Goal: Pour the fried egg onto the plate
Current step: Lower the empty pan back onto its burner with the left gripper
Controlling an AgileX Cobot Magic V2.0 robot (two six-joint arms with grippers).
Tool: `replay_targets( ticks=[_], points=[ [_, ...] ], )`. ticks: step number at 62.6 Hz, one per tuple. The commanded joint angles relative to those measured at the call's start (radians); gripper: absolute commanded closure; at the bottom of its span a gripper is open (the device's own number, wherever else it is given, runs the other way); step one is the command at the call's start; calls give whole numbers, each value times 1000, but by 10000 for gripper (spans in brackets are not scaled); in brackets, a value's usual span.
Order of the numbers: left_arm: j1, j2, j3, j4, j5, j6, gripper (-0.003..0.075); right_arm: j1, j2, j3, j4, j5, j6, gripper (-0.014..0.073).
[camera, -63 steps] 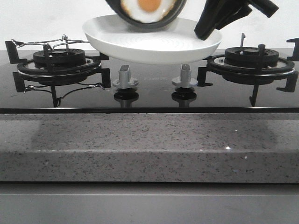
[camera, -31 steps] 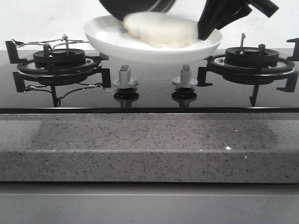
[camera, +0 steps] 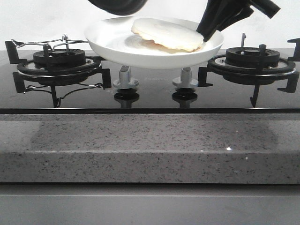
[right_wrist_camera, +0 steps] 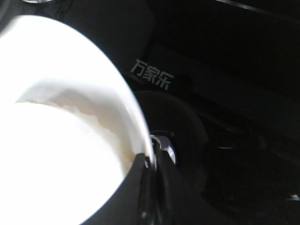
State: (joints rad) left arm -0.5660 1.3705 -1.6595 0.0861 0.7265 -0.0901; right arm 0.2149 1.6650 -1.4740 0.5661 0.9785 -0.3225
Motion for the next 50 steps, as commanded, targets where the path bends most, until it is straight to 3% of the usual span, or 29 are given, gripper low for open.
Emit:
replay_targets(
  ticks=[1, 11, 22, 33, 50],
  points=[
    [130, -40, -37, -245, -153, 13, 740, -1, -49, -27, 51, -33, -6, 700],
    [440, -27, -3, -905, -118, 310, 740, -1, -49, -27, 51, -33, -6, 700],
    [717, 36, 96, -1405, 89, 491, 740, -1, -49, -27, 51, -33, -6, 700],
    [864, 129, 201, -1598, 182, 534, 740, -1, -49, -27, 51, -33, -6, 700],
    [916, 301, 238, -1640, 213, 534, 741, -1, -49, -27, 51, -33, -6, 700]
  ],
)
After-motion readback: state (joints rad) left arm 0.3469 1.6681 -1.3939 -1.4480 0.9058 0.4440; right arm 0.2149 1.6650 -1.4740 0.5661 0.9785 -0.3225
